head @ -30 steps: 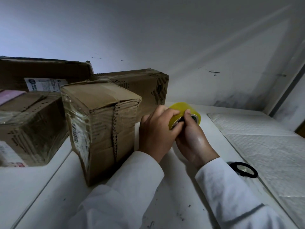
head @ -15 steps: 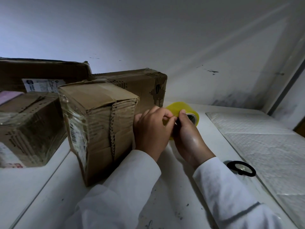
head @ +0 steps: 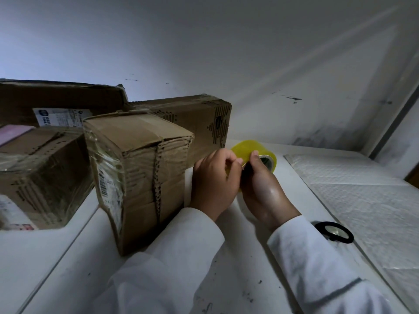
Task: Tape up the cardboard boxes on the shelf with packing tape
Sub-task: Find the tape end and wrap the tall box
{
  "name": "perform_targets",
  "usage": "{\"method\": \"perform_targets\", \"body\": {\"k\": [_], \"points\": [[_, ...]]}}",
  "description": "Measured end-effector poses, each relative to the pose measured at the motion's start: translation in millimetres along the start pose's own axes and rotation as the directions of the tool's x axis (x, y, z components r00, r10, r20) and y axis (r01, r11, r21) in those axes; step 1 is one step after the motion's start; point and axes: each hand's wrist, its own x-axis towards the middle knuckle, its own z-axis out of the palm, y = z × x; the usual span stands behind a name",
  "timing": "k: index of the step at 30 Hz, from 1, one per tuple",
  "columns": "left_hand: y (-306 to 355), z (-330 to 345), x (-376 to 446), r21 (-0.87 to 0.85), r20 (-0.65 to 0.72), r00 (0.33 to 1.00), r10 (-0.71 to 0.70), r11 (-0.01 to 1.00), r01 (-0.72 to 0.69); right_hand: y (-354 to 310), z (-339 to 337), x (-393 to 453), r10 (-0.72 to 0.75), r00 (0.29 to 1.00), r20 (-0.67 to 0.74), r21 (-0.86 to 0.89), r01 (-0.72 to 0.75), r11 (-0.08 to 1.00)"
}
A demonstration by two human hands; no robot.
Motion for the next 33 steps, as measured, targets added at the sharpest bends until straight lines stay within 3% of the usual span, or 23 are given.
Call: {"method": "perform_targets", "body": {"k": [6, 10, 13, 16, 25, 30, 33], "points": [[3.0, 0.1, 1.1, -0.07, 0.014, 0.999, -0.047, 0.996, 0.048, -1.6, 3.2, 0.1, -0.003, 1.0, -0.014, 0.05, 0.004, 0.999], [1.7, -2.2, -0.4, 0.094, -0.001, 1.0, 0.03, 0.995, -0.03, -1.3, 5.3, -3.5, -0.01, 1.0, -0.002, 0.049, 0.01, 0.999], [4.2, -2.9, -0.7, 0.25, -0.046, 0.998, 0.034, 0.968, -0.021, -0.1, 6.5, -2.6, -0.023, 1.0, -0.018, 0.024, 0.023, 0.999], [7.0, -4.7, 0.3, 0.292, -0.066, 0.998, 0.022, 0.956, -0.002, 2.1, 7.1, -1.2, -0.013, 0.999, -0.03, 0.001, 0.013, 1.0], [3.5, 0.5, -2.9, 0.261, -0.026, 0.99, 0.137, 0.957, -0.125, -5.1, 5.2, -4.0, 0.032, 0.999, -0.01, 0.15, -0.03, 0.988], [4.2, -0.5, -1.0, 0.056, -0.06, 0.995, 0.084, 0.995, -0.081, -8.5, 3.5, 0.7, 0.024, 1.0, -0.006, 0.232, -0.022, 0.973], [6.1, -1.0, 0.3, 0.064, -0.029, 0.997, 0.076, 0.995, -0.074, -7.8, 4.6, -2.2, 0.037, 0.999, 0.022, 0.236, -0.041, 0.971]]}}
